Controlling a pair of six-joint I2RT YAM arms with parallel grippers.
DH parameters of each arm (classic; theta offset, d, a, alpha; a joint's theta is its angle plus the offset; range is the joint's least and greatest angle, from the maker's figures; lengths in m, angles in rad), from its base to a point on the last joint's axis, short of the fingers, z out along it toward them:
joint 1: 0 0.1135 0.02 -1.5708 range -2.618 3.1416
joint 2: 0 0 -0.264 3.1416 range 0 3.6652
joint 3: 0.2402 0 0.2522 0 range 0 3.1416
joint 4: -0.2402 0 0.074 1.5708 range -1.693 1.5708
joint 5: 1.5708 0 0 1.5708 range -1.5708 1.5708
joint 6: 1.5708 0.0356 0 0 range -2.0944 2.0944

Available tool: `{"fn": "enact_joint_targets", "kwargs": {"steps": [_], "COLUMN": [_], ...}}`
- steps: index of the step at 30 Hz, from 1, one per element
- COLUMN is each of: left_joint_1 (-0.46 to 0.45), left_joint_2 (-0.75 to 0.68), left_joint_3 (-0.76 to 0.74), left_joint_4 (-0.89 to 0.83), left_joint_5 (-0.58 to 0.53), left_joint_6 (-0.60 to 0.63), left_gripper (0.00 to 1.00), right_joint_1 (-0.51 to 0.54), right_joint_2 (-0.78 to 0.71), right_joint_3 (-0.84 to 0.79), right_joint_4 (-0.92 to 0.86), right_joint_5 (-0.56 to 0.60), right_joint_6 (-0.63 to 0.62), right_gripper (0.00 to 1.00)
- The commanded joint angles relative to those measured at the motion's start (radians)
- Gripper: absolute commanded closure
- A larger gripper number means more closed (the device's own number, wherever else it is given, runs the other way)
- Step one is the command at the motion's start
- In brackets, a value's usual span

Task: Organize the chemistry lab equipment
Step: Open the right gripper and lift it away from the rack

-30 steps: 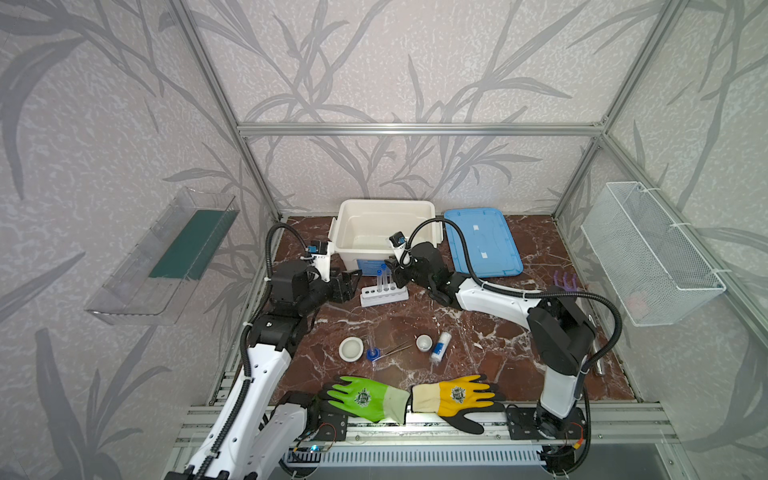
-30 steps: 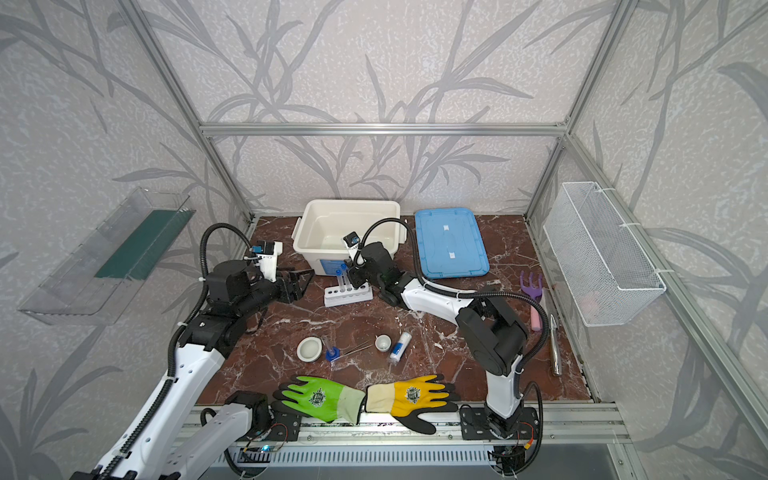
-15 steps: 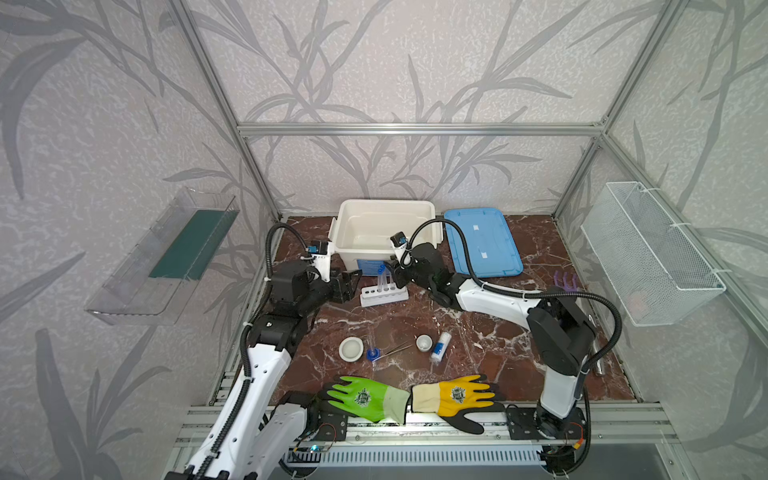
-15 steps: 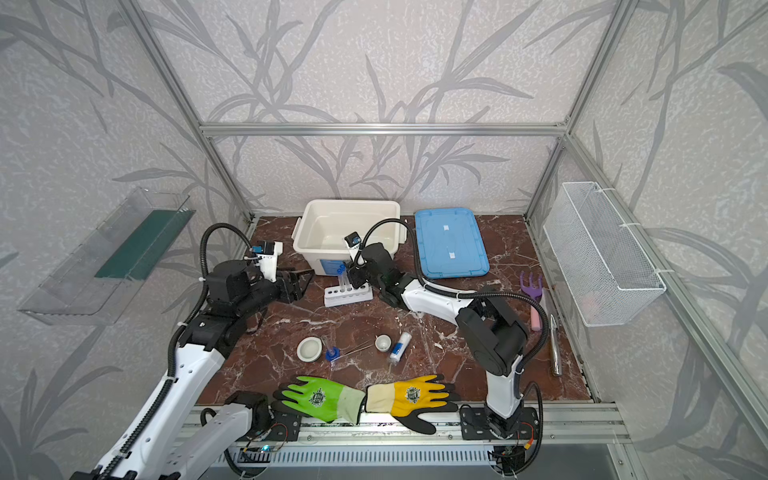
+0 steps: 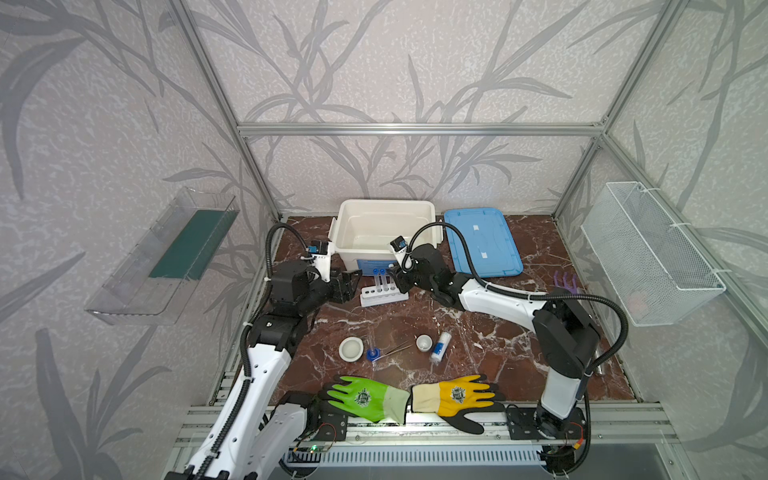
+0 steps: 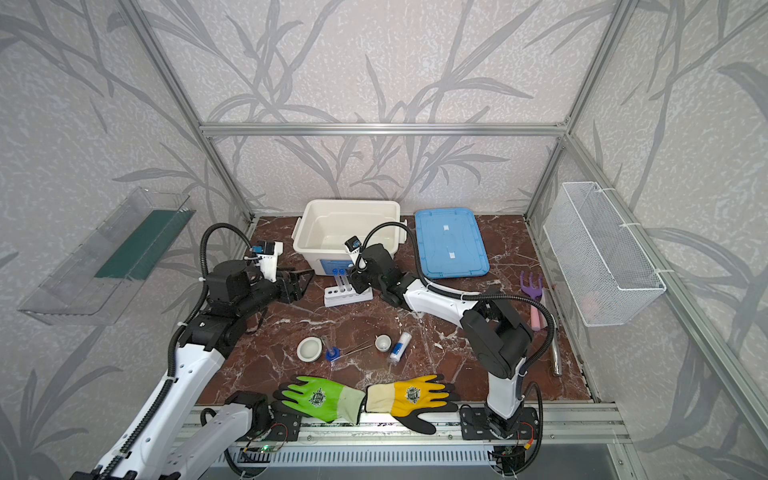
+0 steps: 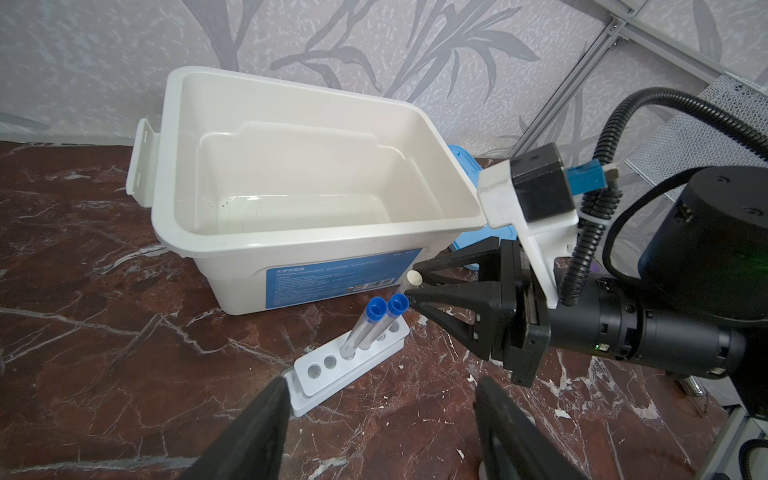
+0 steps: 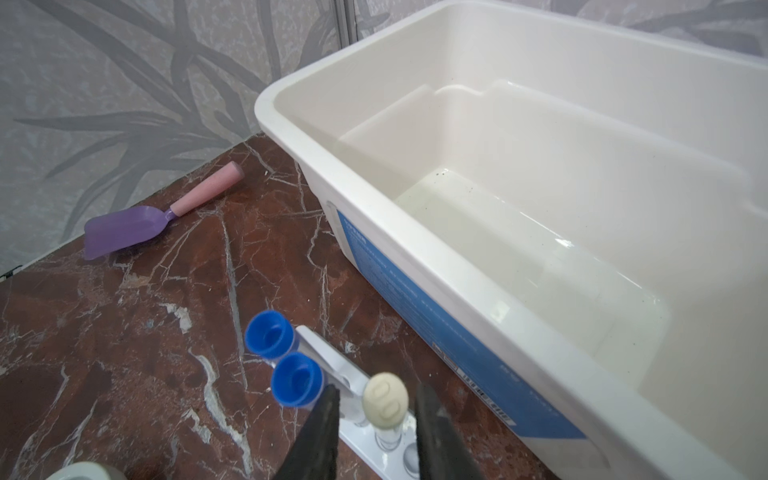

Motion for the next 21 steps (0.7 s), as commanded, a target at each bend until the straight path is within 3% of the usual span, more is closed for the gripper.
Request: {"fn": "enact_joint_targets", "kwargs": {"steps": [1,15,21], "left_joint_1": [0.002,-0.012,-0.075], "left_joint_2": [-0.007,-0.018,-0.016], "left_joint_3": [-0.007,-0.005,0.005], "left_joint_4": [0.006,-0.009,-0.057], "left_joint_5": [0.004,-0.012,-0.062], "left_joint_6": [0.02,0.043,0.09], "left_gripper": [0.3,0.32,0.32], "right_joint_1": [-0.013,-0.042,-0.043], "right_joint_2": [-0.077,-0.219,-0.327], "right_joint_3": [-0.011,-0.082,-0.154], "right_joint_4": [-0.063,-0.082,-0.167], "right_joint_5": [-0.038,-0.034,0.002], "right_joint_6": [-0.004,-0.007,-0.023], "right_gripper": [0.67,0.66,0.66]}}
